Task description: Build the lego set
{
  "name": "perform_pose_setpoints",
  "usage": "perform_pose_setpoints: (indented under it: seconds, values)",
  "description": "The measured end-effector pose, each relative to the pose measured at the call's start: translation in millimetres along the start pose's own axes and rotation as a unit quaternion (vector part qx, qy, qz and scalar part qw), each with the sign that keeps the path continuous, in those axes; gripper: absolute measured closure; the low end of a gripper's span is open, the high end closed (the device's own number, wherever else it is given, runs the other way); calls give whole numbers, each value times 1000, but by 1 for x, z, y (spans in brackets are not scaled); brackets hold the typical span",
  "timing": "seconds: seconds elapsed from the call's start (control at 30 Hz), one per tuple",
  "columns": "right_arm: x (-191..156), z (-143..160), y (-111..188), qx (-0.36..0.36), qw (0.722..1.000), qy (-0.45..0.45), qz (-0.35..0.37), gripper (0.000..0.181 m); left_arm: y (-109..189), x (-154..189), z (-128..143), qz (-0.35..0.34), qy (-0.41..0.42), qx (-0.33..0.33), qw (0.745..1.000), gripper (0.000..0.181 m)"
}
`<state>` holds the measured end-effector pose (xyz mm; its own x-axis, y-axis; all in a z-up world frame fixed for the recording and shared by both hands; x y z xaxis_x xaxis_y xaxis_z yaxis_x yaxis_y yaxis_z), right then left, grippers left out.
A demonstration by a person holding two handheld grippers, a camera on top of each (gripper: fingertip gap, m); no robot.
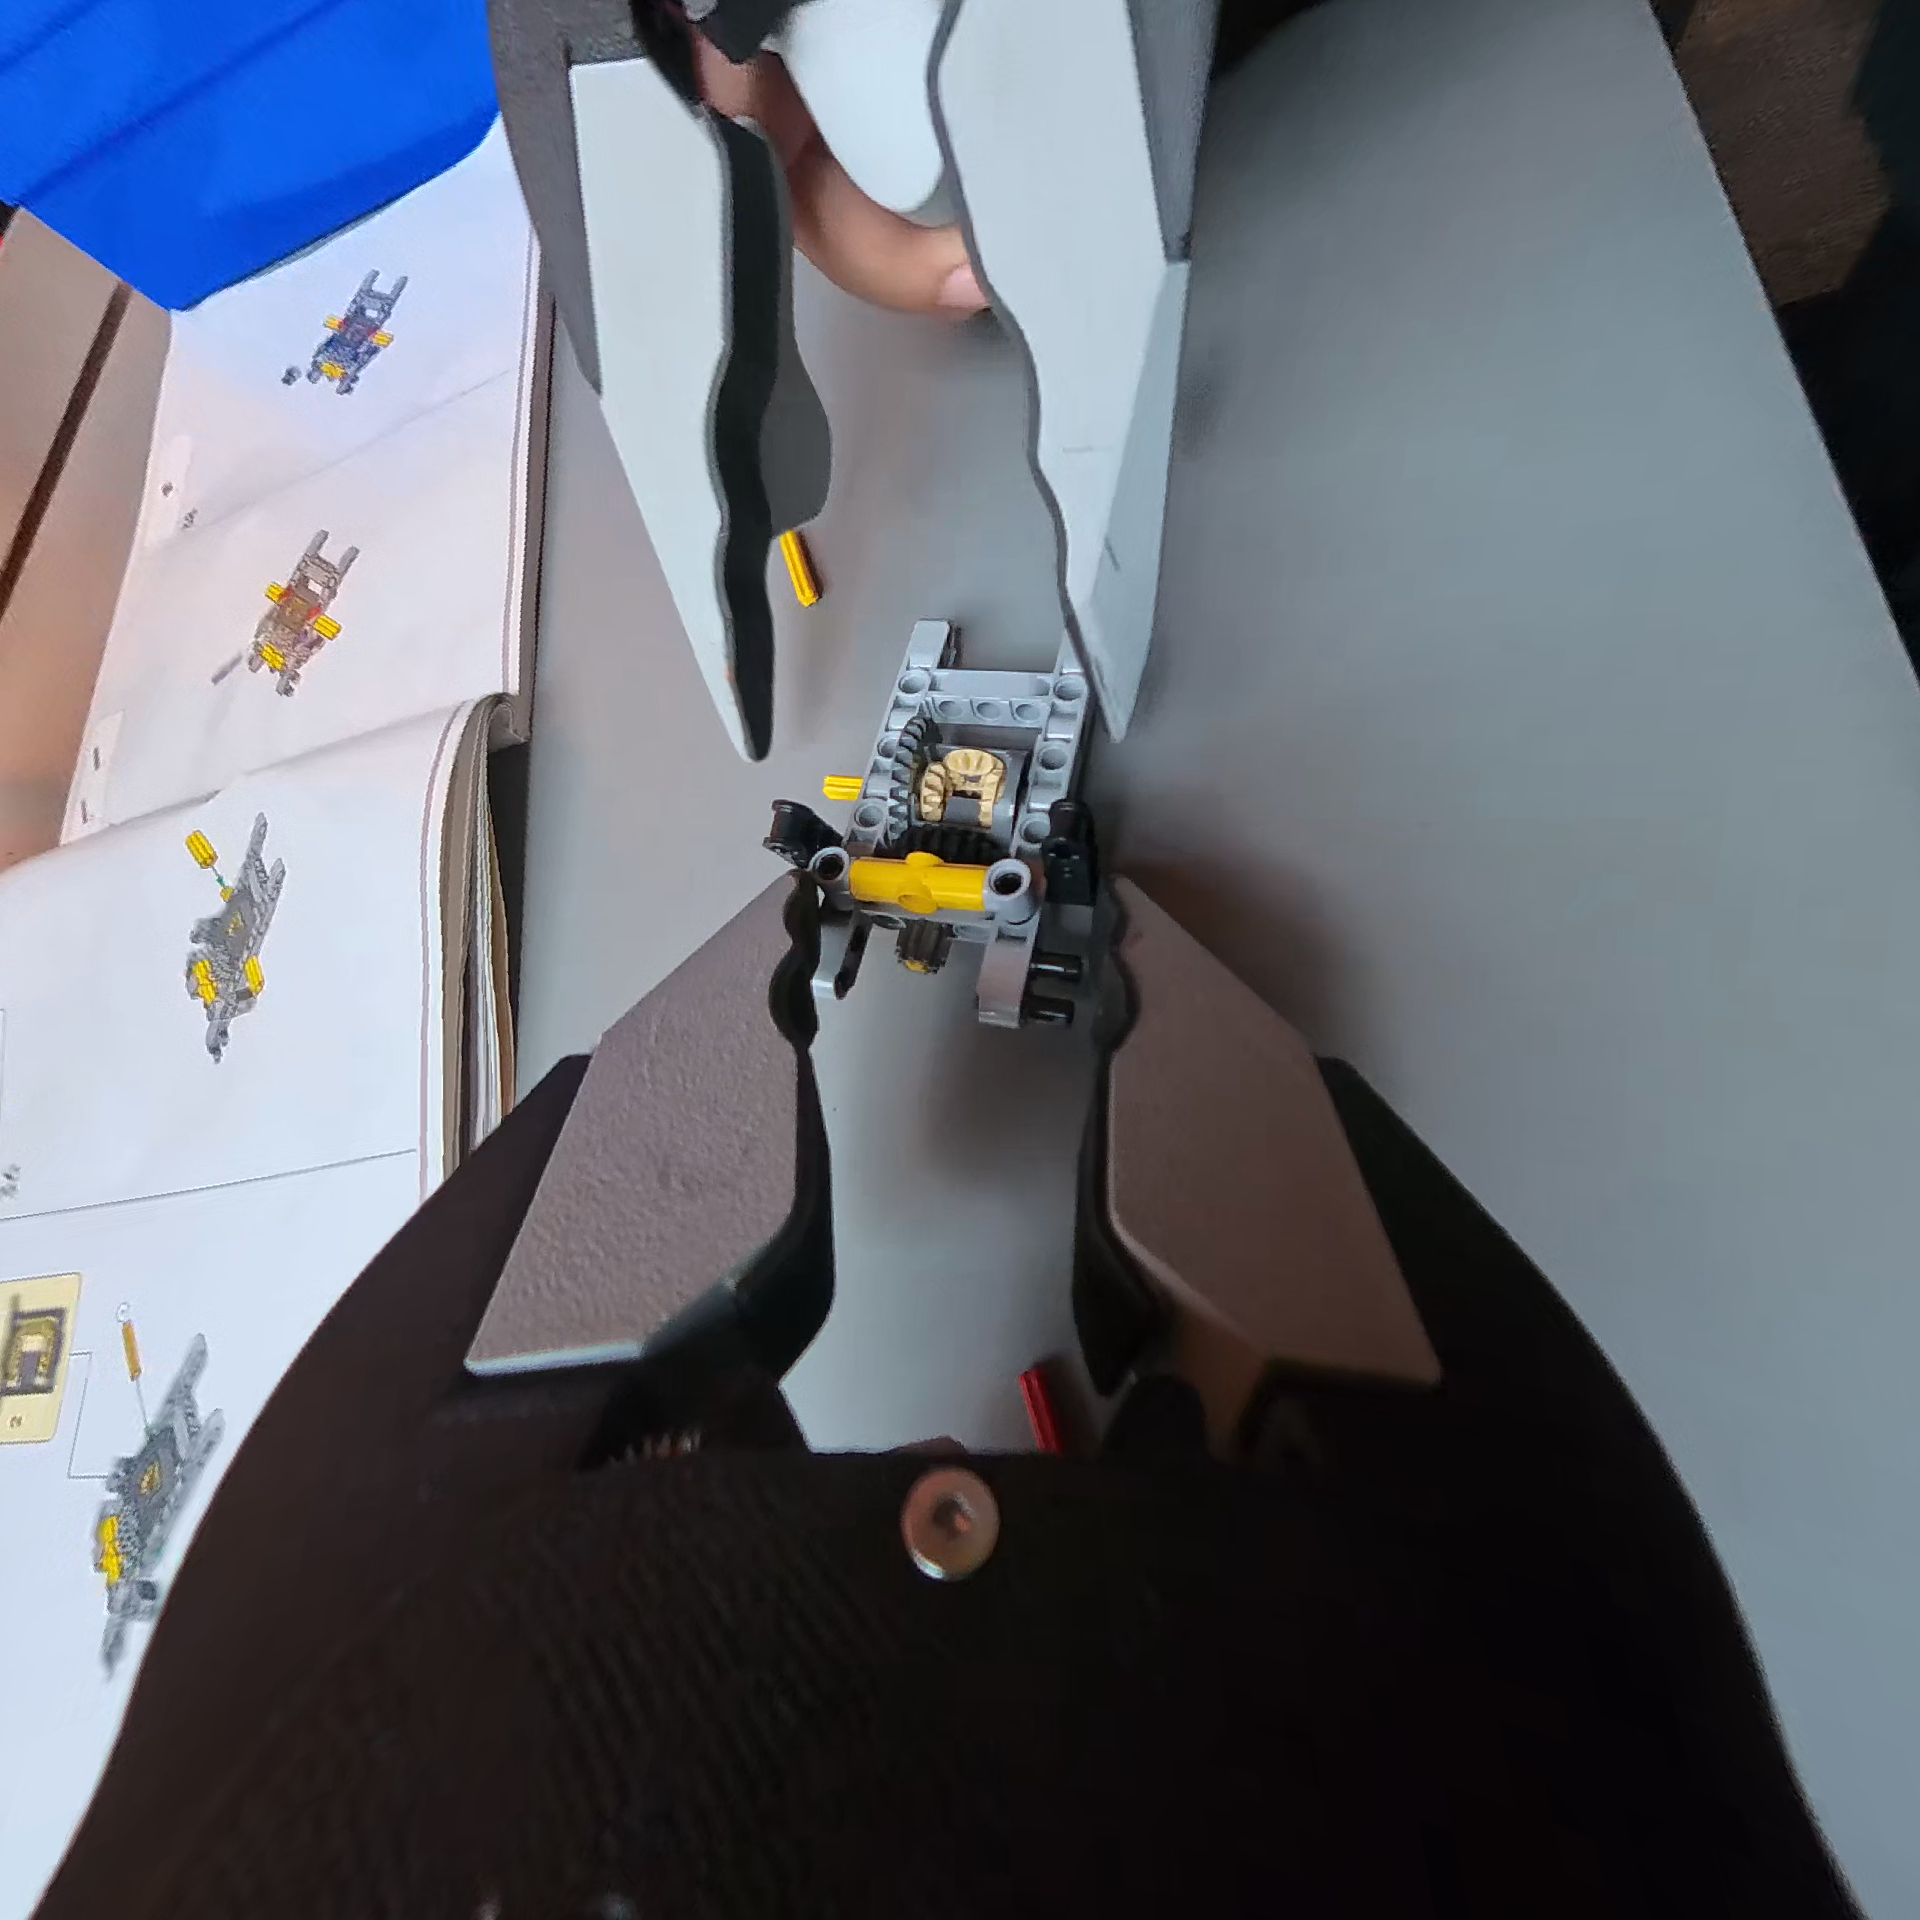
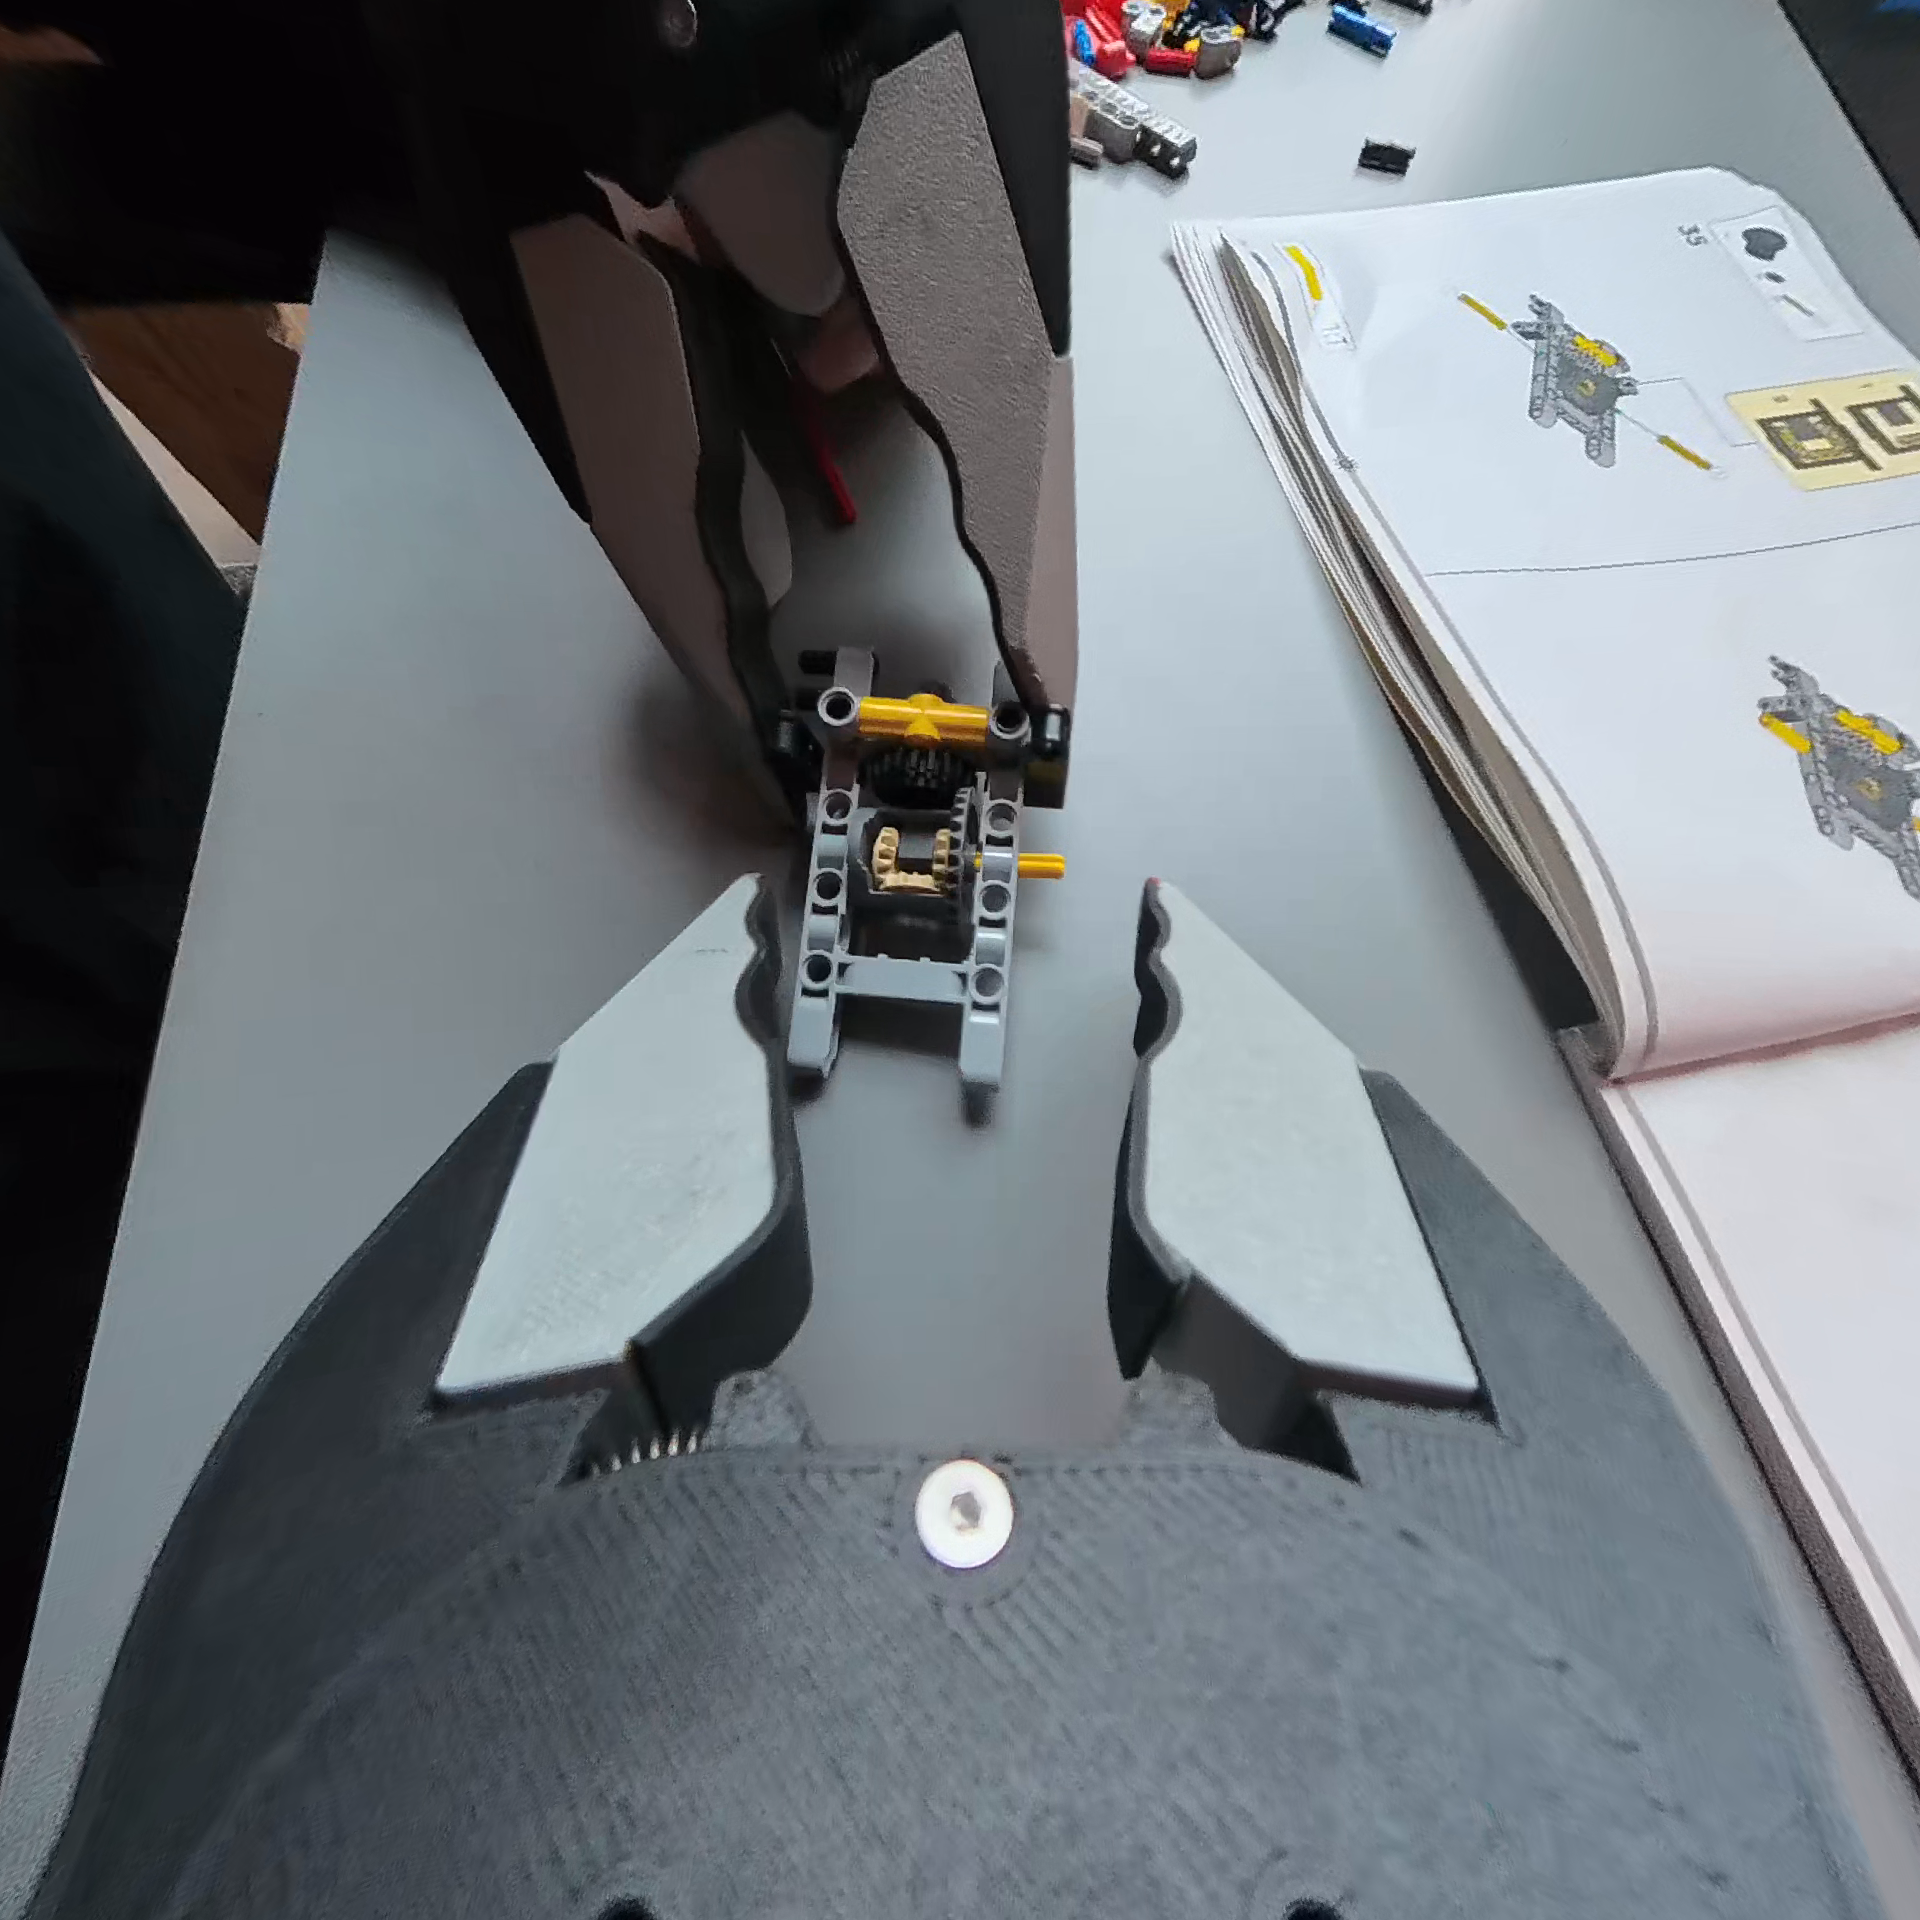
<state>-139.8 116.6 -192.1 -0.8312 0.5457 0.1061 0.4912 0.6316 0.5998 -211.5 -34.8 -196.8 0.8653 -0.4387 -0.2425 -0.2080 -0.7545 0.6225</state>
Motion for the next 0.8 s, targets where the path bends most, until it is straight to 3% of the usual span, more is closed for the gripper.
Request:
perform_pose_setpoints:
  seconds: [0.2, 0.3, 0.47, 0.8]
  values:
    - [3, -3, -6, -4, 1000, -20, -2, 121, -1, 1, -1, -5, 5, -2, 1000, 131]
    - [3, -3, -8, -5, 999, -28, -29, 135, 0, 3, -1, -11, 0, -2, 1000, 131]
    - [6, -4, -7, 4, 998, -46, -38, 142, 0, 4, -1, -15, -7, 1, 1000, 131]
    - [1, -4, -9, -1, 1000, -14, -20, 145, -1, 4, -2, -16, -11, 2, 1000, 131]
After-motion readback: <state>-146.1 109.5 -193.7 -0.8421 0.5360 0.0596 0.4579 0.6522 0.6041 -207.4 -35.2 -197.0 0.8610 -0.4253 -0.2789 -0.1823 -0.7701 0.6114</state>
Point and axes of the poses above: each gripper's, where its closed fingertips meet, y back along the fingers, z out of its underside, x = y × z across the jaws, the point moved 10 cm from there along y, back along the fingers, and after that the axes turned 5 degrees about y, right-handed, at the moved point
